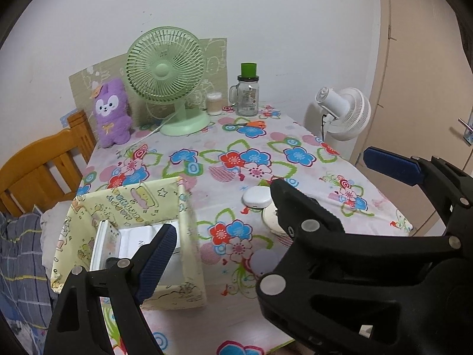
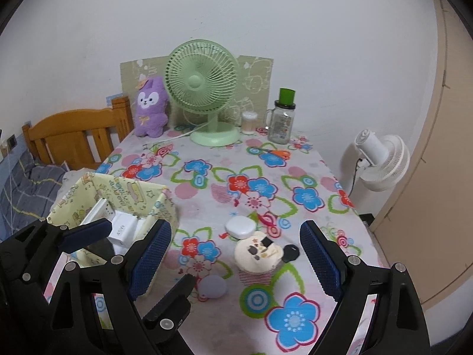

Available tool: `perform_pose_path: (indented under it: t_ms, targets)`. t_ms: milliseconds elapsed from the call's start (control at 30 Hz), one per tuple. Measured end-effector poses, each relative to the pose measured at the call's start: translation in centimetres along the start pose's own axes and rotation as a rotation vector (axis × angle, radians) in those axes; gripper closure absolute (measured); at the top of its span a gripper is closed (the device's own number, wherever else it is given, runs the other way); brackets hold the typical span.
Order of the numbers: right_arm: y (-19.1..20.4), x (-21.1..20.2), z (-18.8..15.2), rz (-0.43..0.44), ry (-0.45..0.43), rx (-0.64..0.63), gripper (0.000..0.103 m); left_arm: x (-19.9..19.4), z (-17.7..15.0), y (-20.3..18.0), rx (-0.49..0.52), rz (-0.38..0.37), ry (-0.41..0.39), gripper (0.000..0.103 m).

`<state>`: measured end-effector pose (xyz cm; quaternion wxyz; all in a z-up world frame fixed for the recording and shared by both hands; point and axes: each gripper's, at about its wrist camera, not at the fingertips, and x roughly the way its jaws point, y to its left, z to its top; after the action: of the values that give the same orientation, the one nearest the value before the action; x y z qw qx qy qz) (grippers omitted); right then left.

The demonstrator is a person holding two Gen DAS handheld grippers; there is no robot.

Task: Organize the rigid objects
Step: 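Withdraw both open tools from the yellow box back over the table, then move the left tool to the round beige compact while the right tool approaches the black key fob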

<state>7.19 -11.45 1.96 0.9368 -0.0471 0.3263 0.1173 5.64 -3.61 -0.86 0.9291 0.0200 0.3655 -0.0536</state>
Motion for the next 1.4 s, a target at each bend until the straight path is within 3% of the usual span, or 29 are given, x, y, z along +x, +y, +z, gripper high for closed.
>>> perform_pose_path:
  t_ms: [633,800,1400]
  targets:
    - [-4.4,1.4,-1.6,-0.030,0.026,0.079,0.012,3.0,0.2,-2.6,-0.004,-0.019,0.022,0.014]
    - [-5.3,2.1,-2.2,-0.027,0.029,0.076,0.012,3.8,-0.3,-3.3,0.001,-0.013,-0.010,0.014]
    - [-8.3,7.5,-5.9,-0.018,0.095,0.101,0.012,9.5,-2.2,-5.3,0.032,0.003,0.027,0.021]
